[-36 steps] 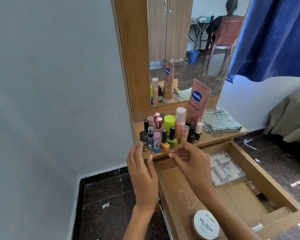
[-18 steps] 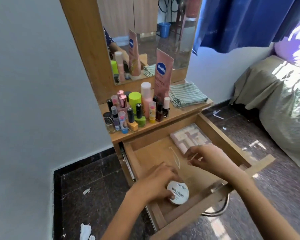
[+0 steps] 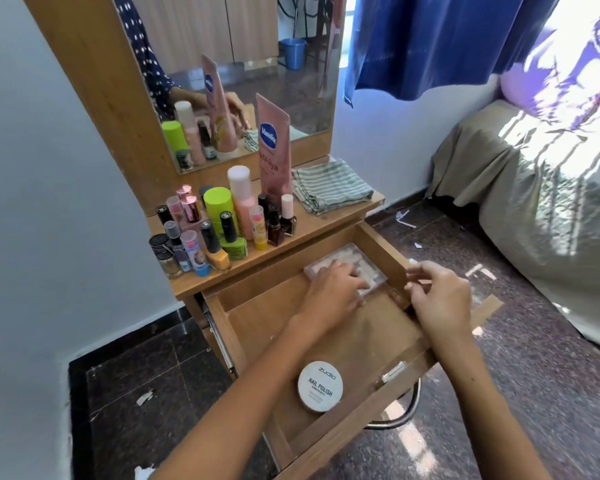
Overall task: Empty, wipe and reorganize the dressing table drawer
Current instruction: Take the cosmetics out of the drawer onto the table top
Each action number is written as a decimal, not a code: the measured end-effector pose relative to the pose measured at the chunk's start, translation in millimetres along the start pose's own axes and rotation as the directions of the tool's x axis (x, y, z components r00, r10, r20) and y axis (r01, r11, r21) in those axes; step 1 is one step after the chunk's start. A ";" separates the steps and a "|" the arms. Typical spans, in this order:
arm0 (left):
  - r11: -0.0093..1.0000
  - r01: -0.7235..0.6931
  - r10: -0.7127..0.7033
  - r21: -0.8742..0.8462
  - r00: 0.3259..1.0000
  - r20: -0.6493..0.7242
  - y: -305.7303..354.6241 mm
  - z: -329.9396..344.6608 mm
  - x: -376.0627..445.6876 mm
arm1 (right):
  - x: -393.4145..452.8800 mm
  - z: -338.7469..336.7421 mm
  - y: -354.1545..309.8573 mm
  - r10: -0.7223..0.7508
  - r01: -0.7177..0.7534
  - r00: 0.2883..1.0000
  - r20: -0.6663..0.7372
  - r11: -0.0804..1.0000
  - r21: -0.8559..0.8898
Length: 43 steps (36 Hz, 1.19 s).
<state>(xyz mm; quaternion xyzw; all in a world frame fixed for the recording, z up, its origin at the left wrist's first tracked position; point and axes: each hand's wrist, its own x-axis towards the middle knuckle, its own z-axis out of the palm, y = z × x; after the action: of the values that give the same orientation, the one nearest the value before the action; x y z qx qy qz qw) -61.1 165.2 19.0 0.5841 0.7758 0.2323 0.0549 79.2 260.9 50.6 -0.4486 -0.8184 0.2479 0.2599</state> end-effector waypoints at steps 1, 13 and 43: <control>0.999 -0.044 0.044 0.024 0.999 0.027 3.4 4.5 5.9 | 0.7 -2.0 2.3 0.013 -0.013 1.000 -0.023 1.000 0.006; 0.889 -0.401 0.385 0.221 0.916 0.115 28.4 45.4 38.7 | -7.6 -6.3 7.4 0.081 -0.041 0.981 -0.179 0.976 0.215; -0.058 0.114 -0.732 -0.992 0.670 0.120 21.3 -75.4 -75.2 | -16.7 25.2 -79.7 -0.577 0.428 0.792 0.198 0.758 0.493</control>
<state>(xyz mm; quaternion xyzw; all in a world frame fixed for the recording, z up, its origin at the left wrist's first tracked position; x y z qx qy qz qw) -45.8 77.3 80.9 0.0297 0.5536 0.7740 0.3060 22.4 204.3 79.4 -0.0914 -0.8675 0.4117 0.2637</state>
